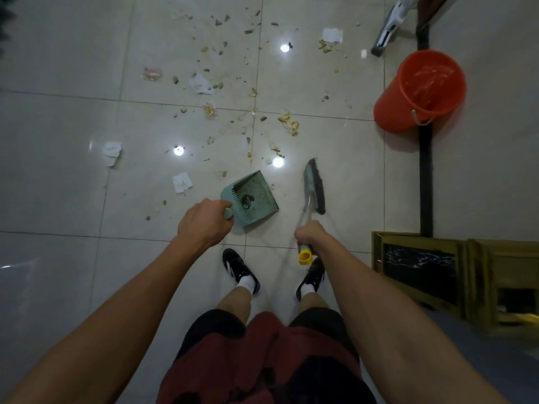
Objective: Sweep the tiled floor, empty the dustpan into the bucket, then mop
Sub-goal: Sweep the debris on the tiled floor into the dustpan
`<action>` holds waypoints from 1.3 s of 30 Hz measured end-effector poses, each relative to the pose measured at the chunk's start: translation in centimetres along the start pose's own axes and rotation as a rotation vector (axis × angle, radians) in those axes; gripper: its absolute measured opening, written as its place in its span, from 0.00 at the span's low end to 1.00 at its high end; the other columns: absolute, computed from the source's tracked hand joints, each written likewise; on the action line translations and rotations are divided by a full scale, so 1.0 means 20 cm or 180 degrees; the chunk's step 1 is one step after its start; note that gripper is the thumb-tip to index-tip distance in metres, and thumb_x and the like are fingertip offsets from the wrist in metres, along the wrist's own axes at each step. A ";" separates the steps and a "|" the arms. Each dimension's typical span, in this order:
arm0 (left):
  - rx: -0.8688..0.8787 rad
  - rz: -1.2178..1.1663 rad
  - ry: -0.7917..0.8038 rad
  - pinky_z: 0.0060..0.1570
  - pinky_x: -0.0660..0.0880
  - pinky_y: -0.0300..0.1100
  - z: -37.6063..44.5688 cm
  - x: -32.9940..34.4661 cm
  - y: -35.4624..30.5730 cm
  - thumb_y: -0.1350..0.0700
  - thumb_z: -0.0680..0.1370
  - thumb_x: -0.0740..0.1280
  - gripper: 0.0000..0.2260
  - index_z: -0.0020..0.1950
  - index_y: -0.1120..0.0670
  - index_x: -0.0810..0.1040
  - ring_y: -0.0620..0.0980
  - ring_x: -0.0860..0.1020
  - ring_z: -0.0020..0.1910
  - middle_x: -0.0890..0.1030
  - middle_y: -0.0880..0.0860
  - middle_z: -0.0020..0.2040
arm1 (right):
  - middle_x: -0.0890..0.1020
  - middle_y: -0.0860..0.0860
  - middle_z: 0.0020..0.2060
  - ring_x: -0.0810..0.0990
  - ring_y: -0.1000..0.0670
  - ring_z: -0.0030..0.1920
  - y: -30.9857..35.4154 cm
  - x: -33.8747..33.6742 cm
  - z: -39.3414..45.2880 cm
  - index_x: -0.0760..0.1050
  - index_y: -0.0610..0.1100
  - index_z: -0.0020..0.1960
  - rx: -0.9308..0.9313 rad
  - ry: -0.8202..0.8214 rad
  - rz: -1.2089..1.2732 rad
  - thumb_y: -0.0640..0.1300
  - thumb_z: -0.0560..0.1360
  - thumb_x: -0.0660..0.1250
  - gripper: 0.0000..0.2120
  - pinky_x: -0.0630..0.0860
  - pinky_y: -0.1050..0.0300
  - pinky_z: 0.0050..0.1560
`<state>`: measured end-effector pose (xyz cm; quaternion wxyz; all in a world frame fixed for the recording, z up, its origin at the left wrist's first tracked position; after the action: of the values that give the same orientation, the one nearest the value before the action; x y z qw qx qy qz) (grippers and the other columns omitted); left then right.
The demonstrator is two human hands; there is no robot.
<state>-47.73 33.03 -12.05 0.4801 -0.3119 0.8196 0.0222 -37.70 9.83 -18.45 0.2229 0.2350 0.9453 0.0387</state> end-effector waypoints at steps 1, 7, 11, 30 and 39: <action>0.0005 0.0001 0.0013 0.39 0.81 0.47 0.00 -0.02 0.06 0.47 0.80 0.63 0.14 0.63 0.47 0.82 0.55 0.81 0.40 0.84 0.54 0.46 | 0.77 0.37 0.55 0.80 0.37 0.55 0.06 0.06 -0.01 0.70 0.35 0.53 0.0013 0.0009 0.0096 0.35 0.72 0.65 0.11 0.81 0.47 0.50; -0.0060 -0.0051 -0.0002 0.32 0.72 0.42 0.03 -0.15 0.35 0.48 0.81 0.64 0.12 0.59 0.48 0.82 0.53 0.78 0.38 0.82 0.52 0.44 | 0.79 0.33 0.49 0.83 0.35 0.49 0.27 0.37 0.08 0.72 0.30 0.51 -0.0026 0.0343 0.0353 0.37 0.61 0.64 0.19 0.82 0.42 0.44; -0.0102 -0.0148 -0.0094 0.35 0.71 0.42 0.04 -0.20 0.46 0.50 0.80 0.64 0.09 0.54 0.49 0.83 0.55 0.78 0.38 0.79 0.52 0.40 | 0.78 0.35 0.37 0.79 0.39 0.35 0.36 0.39 0.02 0.74 0.28 0.50 0.0005 0.0353 0.0669 0.34 0.62 0.64 0.18 0.77 0.48 0.33; 0.0266 0.0041 -0.0269 0.35 0.77 0.44 -0.27 -0.06 0.07 0.48 0.81 0.65 0.12 0.60 0.50 0.82 0.52 0.79 0.37 0.81 0.52 0.41 | 0.73 0.41 0.33 0.72 0.45 0.26 -0.49 0.19 -0.29 0.74 0.36 0.56 -0.0060 -0.0230 0.1413 0.31 0.74 0.59 0.12 0.71 0.59 0.25; 0.0443 0.0025 -0.0183 0.41 0.83 0.52 -0.41 0.04 -0.04 0.49 0.80 0.66 0.08 0.53 0.48 0.84 0.51 0.80 0.36 0.81 0.49 0.38 | 0.81 0.34 0.48 0.83 0.34 0.49 -0.98 0.24 -0.23 0.76 0.33 0.57 0.0309 -0.0474 0.1033 0.38 0.68 0.62 0.19 0.82 0.41 0.48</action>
<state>-53.87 29.34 -8.09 0.5239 -0.2737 0.8062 -0.0241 -51.94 -5.21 -19.70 0.2716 0.3972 0.8766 0.0110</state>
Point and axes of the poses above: each hand's wrist, its own z-axis towards the middle knuckle, its own x-axis out of the palm, y = z × x, the point moved 1 cm from there along z, towards the middle knuckle
